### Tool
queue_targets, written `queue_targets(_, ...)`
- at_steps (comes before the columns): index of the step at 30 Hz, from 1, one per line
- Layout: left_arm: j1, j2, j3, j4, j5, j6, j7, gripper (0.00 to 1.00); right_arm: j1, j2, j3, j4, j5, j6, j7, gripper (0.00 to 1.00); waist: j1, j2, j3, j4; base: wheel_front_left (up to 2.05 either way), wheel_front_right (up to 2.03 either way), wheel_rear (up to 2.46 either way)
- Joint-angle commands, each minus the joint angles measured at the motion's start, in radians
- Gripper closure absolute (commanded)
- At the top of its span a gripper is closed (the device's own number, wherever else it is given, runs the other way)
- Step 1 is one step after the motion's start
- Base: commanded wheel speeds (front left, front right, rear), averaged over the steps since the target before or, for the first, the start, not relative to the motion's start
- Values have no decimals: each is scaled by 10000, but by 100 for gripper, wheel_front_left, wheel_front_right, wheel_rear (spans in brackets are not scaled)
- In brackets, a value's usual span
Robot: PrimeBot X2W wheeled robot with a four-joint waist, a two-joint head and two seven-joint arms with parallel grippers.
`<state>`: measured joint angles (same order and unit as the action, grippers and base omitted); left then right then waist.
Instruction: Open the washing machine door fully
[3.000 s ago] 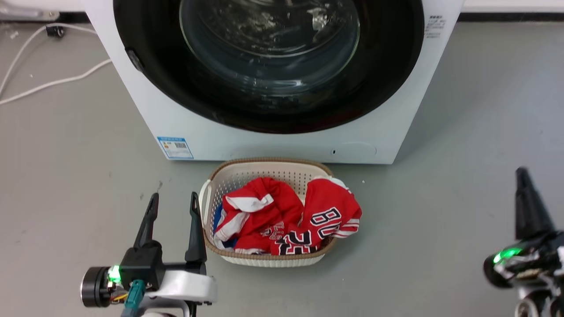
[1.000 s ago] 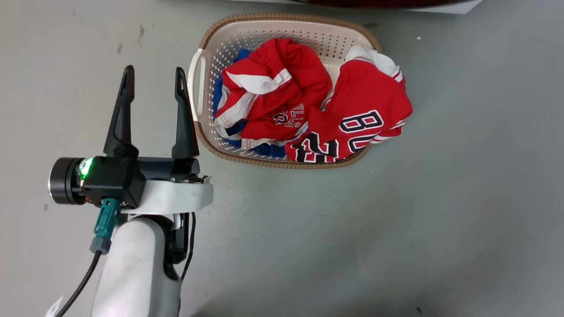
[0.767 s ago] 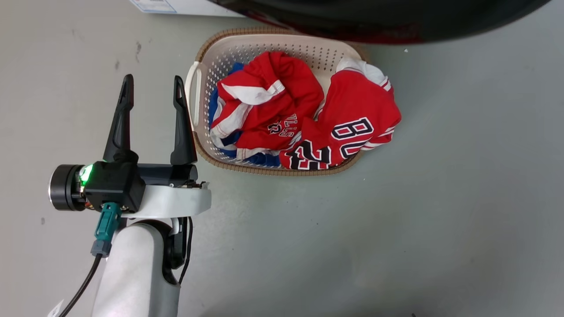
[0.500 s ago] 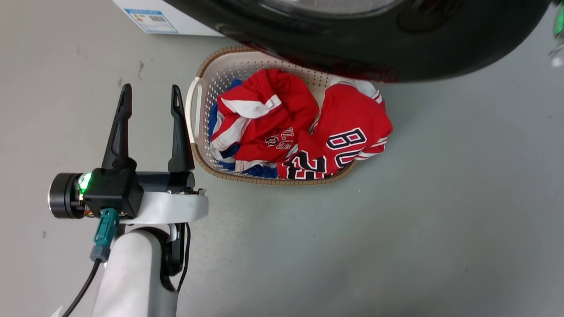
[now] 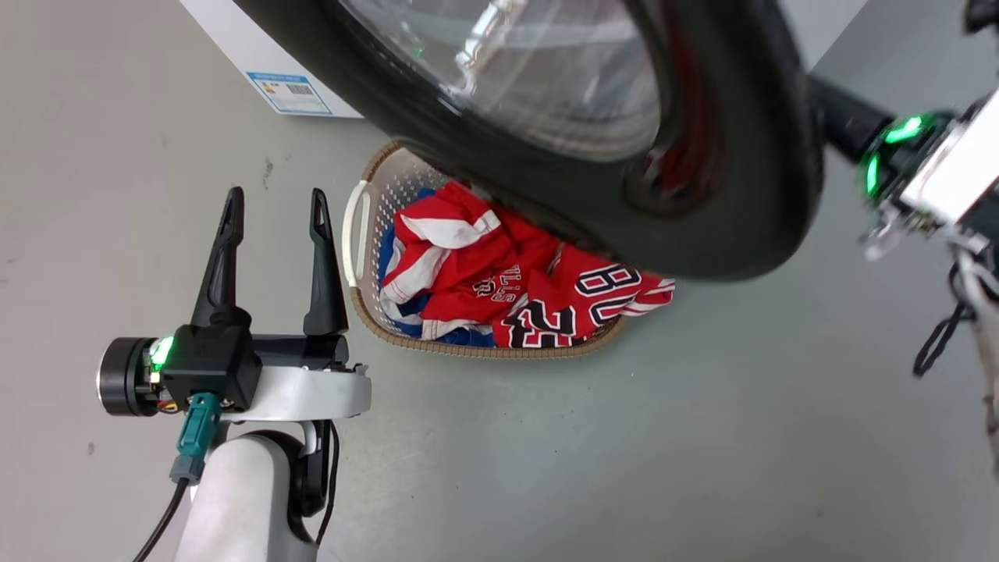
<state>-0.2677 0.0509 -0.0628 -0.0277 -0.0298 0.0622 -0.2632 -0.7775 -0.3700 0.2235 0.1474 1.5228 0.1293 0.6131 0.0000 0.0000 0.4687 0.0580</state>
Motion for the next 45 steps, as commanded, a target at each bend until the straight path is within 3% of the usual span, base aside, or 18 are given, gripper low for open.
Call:
queue_targets(1, 140, -10, -27, 13, -9, 39, -24, 0, 474, 127, 127, -263, 93, 25, 18, 100, 0, 0, -194, 36, 0, 0, 0)
queue_targets(11, 502, -10, -83, 132, -24, 59, -24, 0, 2304, 490, 541, -1297, 346, 25, -108, 100, 0, 0, -918, 124, 0, 0, 0)
queue_targets(31, 1179, -11, -199, 327, -48, 69, -24, 0, 3989, 1921, 2458, -1160, 288, 25, -69, 100, 0, 0, -2021, 454, 0, 0, 0)
queue_targets(45, 1578, -11, -157, 424, -18, 98, -24, 0, 4479, 2255, 2978, -863, 319, 25, -247, 100, 0, 0, -2596, 561, 0, 0, 0)
